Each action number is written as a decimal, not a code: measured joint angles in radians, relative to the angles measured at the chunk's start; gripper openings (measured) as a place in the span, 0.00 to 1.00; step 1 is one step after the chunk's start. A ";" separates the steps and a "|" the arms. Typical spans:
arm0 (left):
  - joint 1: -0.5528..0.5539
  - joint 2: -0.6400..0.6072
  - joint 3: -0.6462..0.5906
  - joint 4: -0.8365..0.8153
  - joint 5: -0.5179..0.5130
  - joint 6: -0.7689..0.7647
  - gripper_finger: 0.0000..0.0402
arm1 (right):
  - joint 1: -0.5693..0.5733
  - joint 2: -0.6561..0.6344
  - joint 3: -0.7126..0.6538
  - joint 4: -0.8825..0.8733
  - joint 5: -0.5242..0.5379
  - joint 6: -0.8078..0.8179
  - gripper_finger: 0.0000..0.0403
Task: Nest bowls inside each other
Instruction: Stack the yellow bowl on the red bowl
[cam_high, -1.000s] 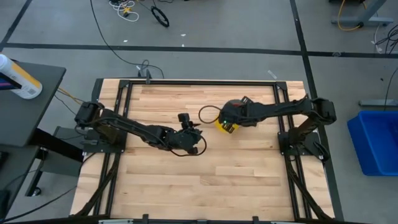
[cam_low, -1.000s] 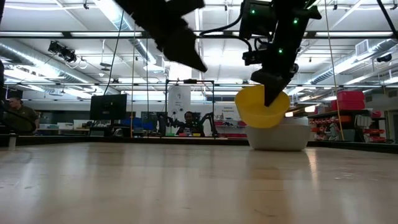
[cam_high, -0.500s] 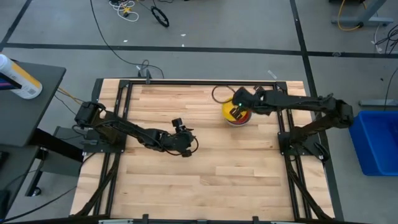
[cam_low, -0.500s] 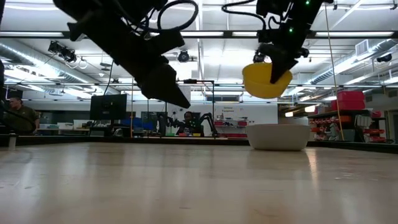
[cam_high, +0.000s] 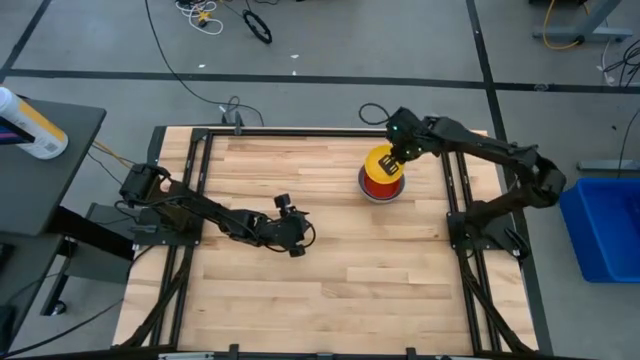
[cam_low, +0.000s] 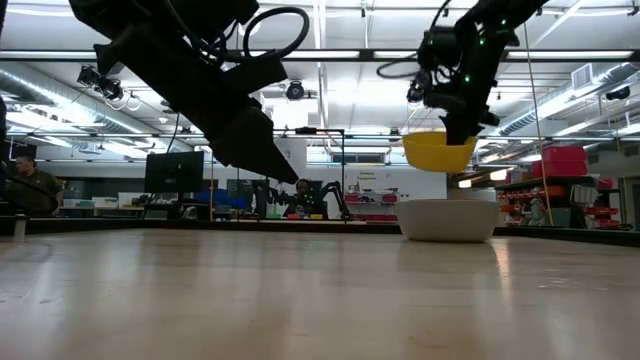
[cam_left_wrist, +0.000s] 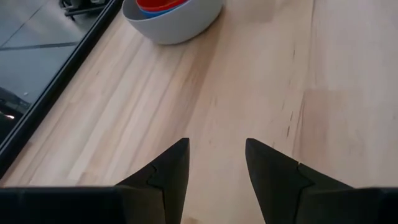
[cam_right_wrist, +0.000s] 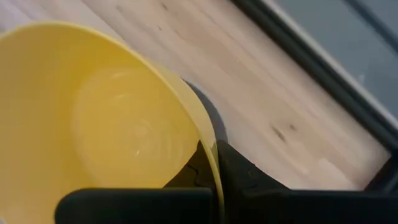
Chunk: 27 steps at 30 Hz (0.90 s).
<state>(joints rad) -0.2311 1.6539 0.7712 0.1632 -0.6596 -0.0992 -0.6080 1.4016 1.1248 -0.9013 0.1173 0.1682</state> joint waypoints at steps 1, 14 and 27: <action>-0.001 0.000 0.000 0.005 0.000 0.000 0.41 | -0.013 0.014 0.000 -0.004 -0.022 -0.008 0.00; -0.003 0.000 0.000 0.012 0.014 0.003 0.42 | -0.046 0.222 0.000 -0.042 -0.120 -0.056 0.00; -0.003 0.000 0.000 0.011 0.025 0.005 0.42 | -0.045 0.298 0.001 -0.015 -0.123 -0.030 0.10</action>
<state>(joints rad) -0.2344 1.6537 0.7712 0.1741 -0.6344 -0.0944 -0.6533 1.6993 1.1255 -0.9161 -0.0059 0.1379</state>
